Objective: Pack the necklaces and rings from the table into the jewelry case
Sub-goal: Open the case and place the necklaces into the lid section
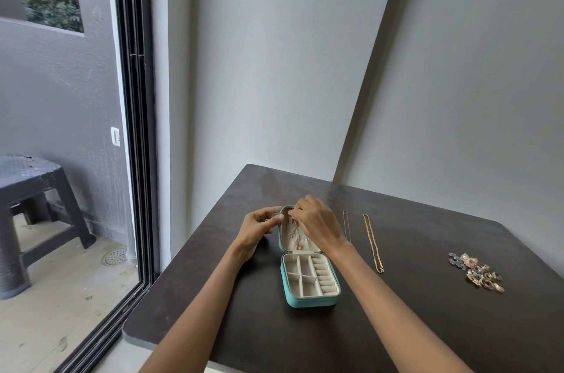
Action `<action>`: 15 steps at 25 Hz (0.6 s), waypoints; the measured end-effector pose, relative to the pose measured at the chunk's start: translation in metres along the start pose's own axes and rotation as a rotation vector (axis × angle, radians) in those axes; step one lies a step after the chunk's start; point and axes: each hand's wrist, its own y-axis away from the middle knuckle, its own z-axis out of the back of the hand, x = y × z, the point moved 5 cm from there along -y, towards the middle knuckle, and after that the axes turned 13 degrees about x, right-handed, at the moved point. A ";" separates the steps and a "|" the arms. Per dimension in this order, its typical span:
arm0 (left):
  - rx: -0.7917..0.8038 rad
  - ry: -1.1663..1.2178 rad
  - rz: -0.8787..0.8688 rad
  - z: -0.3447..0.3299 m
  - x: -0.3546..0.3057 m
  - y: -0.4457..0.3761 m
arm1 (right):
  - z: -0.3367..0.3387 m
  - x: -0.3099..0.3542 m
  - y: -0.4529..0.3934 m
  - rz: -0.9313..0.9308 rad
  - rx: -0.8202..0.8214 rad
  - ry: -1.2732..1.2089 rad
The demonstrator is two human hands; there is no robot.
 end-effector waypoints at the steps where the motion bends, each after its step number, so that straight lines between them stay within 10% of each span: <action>1: 0.003 0.002 -0.003 0.000 0.000 0.000 | 0.002 -0.001 0.003 -0.010 -0.033 -0.030; 15: 0.128 0.087 -0.006 -0.005 0.000 0.002 | 0.004 0.009 0.058 -0.218 -0.160 -0.218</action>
